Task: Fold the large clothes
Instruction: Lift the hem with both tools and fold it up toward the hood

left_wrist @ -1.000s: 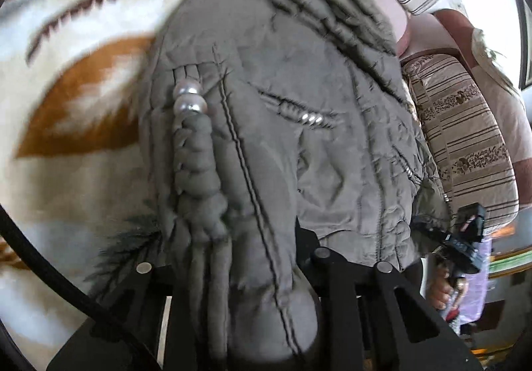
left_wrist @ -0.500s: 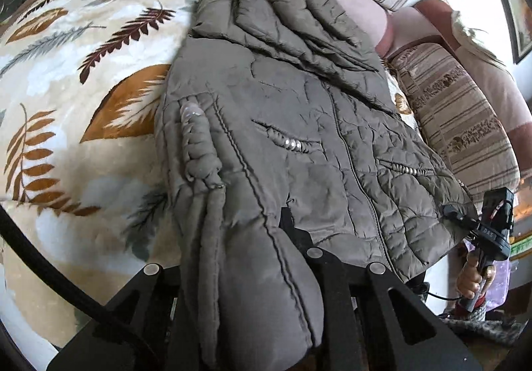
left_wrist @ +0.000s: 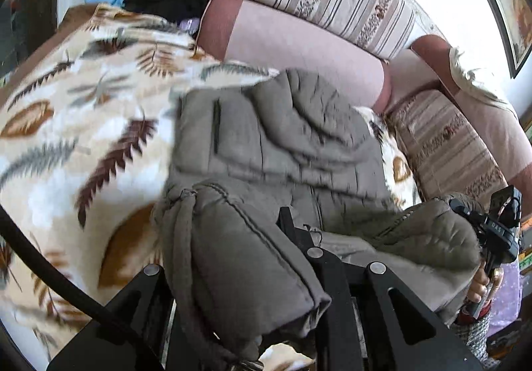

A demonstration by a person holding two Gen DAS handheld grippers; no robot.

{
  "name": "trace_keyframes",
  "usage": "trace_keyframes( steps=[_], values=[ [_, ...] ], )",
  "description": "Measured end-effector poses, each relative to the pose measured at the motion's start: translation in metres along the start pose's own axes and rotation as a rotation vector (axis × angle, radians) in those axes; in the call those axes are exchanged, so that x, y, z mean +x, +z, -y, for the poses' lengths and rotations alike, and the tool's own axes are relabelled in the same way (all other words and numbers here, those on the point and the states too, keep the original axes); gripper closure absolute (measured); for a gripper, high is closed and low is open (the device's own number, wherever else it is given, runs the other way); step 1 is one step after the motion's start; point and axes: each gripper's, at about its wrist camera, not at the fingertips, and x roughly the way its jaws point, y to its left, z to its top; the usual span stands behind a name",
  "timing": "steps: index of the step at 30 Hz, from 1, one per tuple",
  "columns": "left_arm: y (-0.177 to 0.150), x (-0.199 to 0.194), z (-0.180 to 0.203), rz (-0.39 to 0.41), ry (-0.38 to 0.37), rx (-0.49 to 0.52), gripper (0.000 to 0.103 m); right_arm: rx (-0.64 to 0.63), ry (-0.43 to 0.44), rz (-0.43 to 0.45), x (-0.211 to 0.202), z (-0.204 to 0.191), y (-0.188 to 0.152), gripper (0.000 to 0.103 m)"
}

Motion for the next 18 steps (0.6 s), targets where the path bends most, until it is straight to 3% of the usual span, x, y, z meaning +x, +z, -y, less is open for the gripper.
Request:
trace_keyframes(
  steps=[11, 18],
  values=[
    [0.084, 0.045, -0.006, -0.023, 0.045, -0.022, 0.086, 0.042, -0.067, 0.009, 0.044, 0.006, 0.075, 0.083],
    [0.137, 0.089, -0.012, -0.046, 0.112, -0.052, 0.086, 0.063, -0.118, 0.007, 0.078, 0.013, 0.125, 0.082]
  ],
)
